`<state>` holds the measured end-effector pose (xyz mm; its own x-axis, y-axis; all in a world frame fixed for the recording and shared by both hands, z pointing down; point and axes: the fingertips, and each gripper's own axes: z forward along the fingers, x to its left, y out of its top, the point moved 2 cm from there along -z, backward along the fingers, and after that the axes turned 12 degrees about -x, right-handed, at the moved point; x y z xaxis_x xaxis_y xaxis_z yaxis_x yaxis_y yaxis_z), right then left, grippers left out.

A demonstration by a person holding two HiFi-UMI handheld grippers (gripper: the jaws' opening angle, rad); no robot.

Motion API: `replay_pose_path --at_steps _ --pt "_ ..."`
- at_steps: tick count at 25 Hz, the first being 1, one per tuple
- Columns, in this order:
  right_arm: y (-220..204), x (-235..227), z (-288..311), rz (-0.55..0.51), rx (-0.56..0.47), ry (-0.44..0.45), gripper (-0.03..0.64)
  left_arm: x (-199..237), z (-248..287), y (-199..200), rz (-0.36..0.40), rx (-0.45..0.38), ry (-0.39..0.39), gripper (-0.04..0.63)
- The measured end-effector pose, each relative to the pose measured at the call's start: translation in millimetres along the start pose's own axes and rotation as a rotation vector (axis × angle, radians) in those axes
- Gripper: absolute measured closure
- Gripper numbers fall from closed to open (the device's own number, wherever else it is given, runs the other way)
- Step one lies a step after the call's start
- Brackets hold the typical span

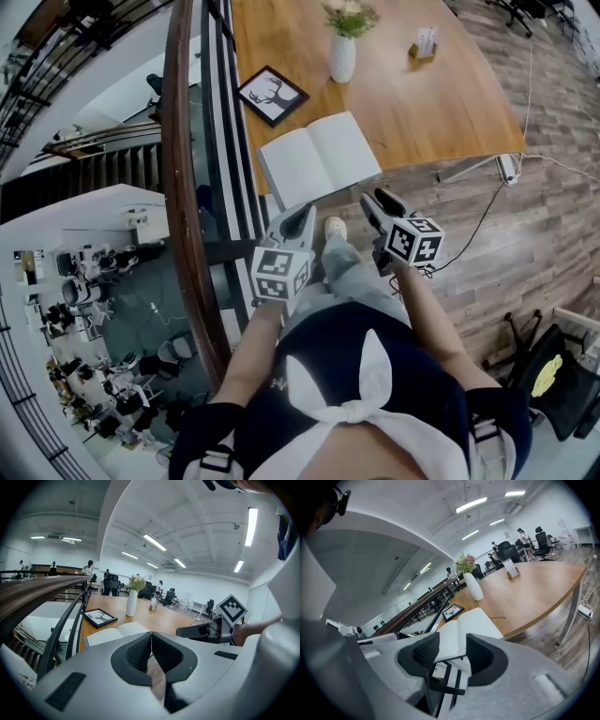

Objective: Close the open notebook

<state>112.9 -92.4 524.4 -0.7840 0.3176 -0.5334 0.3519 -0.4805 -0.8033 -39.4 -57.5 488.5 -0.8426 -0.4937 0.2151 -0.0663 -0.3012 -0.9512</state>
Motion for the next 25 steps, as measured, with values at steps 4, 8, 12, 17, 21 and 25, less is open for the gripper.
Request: replay_pose_path --at_steps 4,8,12,17,21,25 --pt "-3.2 -14.0 11.9 0.073 0.019 -0.026 0.416 5.5 9.3 -1.0 -0.002 0.018 -0.013 0.576" --pt "-9.9 -27.6 25.4 0.146 0.041 -0.059 0.385 13.2 17.6 -2.9 -0.005 0.03 -0.019 0.576" --pt "-17.0 -40.9 41.5 0.182 0.06 -0.088 0.377 23.5 25.8 -7.7 -0.017 0.041 -0.015 0.577" --pt "-26.5 -59.3 56.2 0.247 0.08 -0.13 0.376 30.4 29.7 -13.3 -0.024 0.067 -0.022 0.576" --pt "-34.8 -77.0 65.7 0.302 0.09 -0.168 0.376 32.8 34.6 -19.8 -0.019 0.092 -0.037 0.577" --pt "-41.1 -93.9 72.0 0.349 0.09 -0.208 0.376 31.8 39.2 -26.4 -0.022 0.108 -0.055 0.576"
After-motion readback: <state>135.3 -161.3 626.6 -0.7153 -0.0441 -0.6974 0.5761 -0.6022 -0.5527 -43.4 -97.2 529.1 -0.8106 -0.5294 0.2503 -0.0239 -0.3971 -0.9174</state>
